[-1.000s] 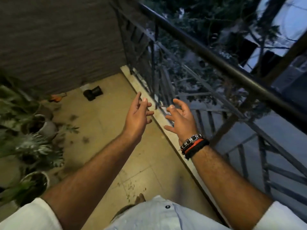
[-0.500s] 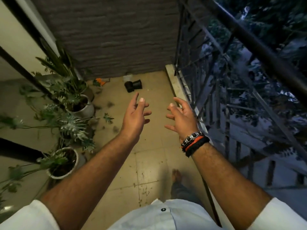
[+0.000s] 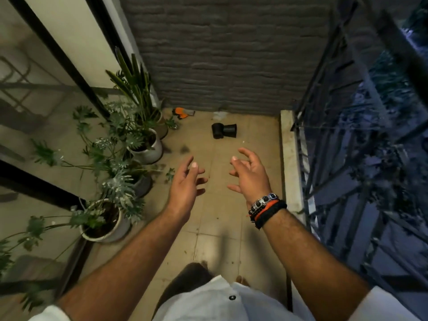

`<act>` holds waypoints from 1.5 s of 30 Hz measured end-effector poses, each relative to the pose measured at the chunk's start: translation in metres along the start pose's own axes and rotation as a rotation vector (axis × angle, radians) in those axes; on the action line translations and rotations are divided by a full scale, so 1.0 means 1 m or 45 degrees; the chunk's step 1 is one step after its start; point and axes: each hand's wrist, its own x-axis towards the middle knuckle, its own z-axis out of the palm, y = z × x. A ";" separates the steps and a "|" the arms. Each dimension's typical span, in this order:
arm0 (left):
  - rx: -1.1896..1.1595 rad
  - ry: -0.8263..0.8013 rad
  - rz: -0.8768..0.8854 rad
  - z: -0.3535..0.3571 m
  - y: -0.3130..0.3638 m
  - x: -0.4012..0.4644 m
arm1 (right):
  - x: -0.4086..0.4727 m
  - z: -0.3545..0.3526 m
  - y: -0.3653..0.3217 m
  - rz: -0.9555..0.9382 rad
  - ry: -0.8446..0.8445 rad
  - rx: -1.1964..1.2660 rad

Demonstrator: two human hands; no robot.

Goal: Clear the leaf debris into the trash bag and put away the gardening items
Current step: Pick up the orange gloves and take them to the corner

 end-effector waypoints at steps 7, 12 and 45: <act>0.009 0.072 0.001 -0.002 0.034 0.123 | 0.109 0.038 -0.024 0.052 -0.063 -0.003; 0.004 0.070 -0.036 -0.004 0.058 0.211 | 0.192 0.074 -0.053 0.088 -0.064 0.048; 0.078 0.236 -0.325 0.074 0.112 0.821 | 0.799 0.279 -0.130 0.380 -0.265 -0.083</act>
